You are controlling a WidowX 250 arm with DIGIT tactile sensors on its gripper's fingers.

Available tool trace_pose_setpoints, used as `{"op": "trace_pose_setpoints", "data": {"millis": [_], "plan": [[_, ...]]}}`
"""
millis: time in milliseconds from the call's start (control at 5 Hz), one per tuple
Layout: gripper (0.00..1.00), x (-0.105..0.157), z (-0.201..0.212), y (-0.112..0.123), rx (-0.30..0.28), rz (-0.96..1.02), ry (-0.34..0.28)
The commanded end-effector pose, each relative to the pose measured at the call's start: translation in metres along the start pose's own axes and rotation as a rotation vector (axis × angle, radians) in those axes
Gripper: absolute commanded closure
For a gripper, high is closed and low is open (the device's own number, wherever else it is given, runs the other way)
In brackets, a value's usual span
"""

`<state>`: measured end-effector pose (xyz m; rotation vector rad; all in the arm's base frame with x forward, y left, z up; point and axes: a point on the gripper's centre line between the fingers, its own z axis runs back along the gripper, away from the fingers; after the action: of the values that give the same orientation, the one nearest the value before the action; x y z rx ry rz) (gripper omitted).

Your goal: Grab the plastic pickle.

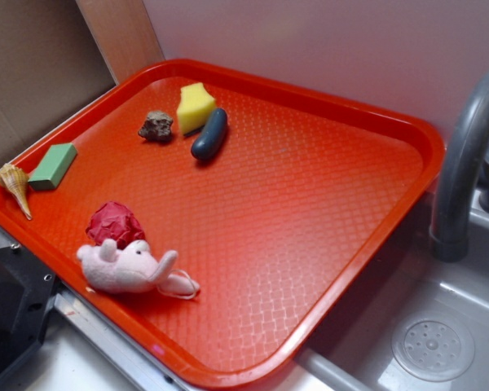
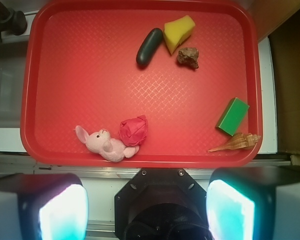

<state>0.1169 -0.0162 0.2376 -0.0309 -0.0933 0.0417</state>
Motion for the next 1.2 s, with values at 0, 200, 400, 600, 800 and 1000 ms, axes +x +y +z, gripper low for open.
{"op": "trace_pose_setpoints", "data": {"millis": [0,200,400,600,800,1000], "plan": [[0.00,0.000,0.000,0.000,0.000,0.000,0.000],[0.00,0.046,-0.045,-0.008,-0.048,0.126,0.035],[0.00,0.057,-0.078,-0.013,-0.108,0.284,0.032],[0.00,0.076,-0.108,-0.011,-0.100,0.508,-0.063],[0.00,0.076,-0.108,-0.011,-0.100,0.508,-0.063],[0.00,0.076,-0.108,-0.011,-0.100,0.508,-0.063]]}}
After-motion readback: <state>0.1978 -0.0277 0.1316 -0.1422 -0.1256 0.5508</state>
